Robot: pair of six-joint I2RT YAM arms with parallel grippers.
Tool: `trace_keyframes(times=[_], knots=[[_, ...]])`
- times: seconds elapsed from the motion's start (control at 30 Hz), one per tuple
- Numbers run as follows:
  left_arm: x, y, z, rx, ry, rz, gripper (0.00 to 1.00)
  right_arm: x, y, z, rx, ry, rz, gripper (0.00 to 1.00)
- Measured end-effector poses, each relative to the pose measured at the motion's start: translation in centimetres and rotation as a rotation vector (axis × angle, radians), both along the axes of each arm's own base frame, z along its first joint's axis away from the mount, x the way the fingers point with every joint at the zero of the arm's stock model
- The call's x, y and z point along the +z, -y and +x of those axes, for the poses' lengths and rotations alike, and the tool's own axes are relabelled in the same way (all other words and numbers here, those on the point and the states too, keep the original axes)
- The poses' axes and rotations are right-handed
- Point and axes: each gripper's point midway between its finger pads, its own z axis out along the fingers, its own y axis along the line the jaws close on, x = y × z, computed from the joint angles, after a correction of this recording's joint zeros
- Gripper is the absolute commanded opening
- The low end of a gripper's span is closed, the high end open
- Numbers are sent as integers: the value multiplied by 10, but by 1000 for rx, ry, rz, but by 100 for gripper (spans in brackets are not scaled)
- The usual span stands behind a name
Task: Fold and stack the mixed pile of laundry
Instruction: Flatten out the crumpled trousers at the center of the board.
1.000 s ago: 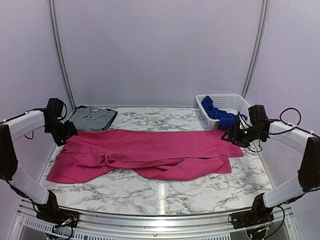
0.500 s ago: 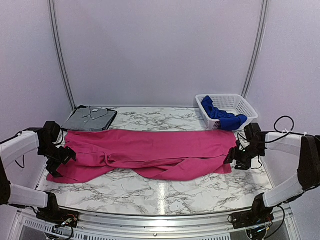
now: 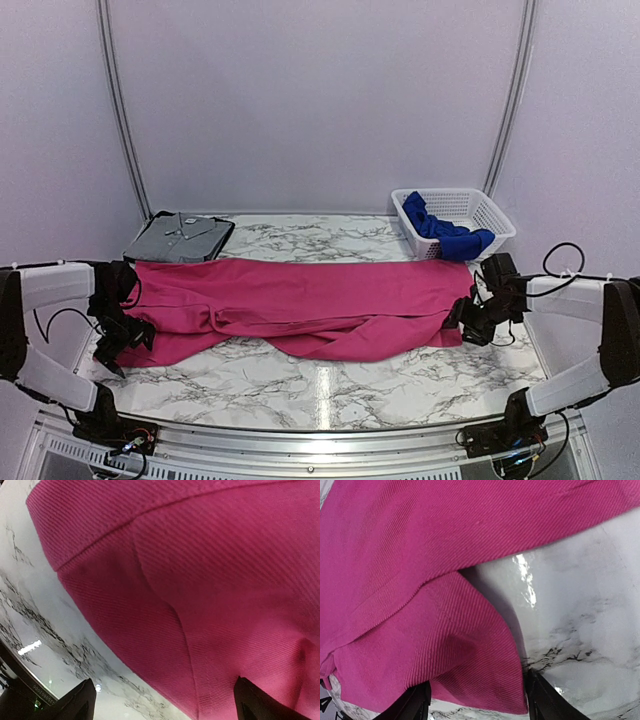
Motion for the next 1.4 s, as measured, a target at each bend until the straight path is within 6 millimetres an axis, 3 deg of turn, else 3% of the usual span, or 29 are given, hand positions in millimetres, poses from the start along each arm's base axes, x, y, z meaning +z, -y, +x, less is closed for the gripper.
trace_keyframes(times=[0.1, 0.2, 0.23, 0.27, 0.37, 0.43, 0.53, 0.67, 0.77, 0.87, 1.0, 1.17, 1.23, 1.27, 1.37, 1.4], knots=[[-6, 0, -1, -3, -45, 4, 86, -2, -2, 3, -13, 16, 1, 43], [-7, 1, 6, -17, -55, 3, 70, -5, -1, 3, -24, 26, 1, 9], [-8, 1, 8, -18, -58, 3, 57, -6, -1, 3, -26, 26, 0, 0], [-8, 2, 10, -20, -57, 3, 38, -8, -1, 1, -31, 16, 0, 0], [-8, -1, 19, -17, -49, -8, 0, -4, 3, -3, -47, 0, -20, 0], [-8, -11, 24, 4, -39, -9, 0, 9, 12, -6, -78, 10, -56, 0], [1, -25, 30, 11, -26, 5, 0, 54, 32, 3, -152, 105, -73, 0], [34, -40, 56, -40, 27, 62, 0, 99, 70, 9, -284, 192, -87, 0], [64, -49, 78, -89, 86, 102, 0, 103, 94, -3, -363, 162, -98, 0], [83, -56, 79, -116, 92, 113, 0, 96, 106, -21, -413, 87, -90, 0], [90, -79, 63, -111, 53, 176, 0, 96, 128, -30, -492, 58, -147, 0], [80, -80, 26, -119, -8, 188, 0, 92, 125, -43, -508, 39, -137, 0], [75, -76, 8, -124, -35, 181, 21, 91, 120, -52, -509, 47, -128, 5], [74, -75, 2, -126, -43, 179, 32, 91, 118, -55, -505, 51, -123, 15], [74, -74, -7, -132, -61, 179, 88, 84, 104, -58, -443, 58, -72, 45], [76, -75, -7, -133, -57, 183, 97, 82, 100, -58, -424, 55, -54, 51]])
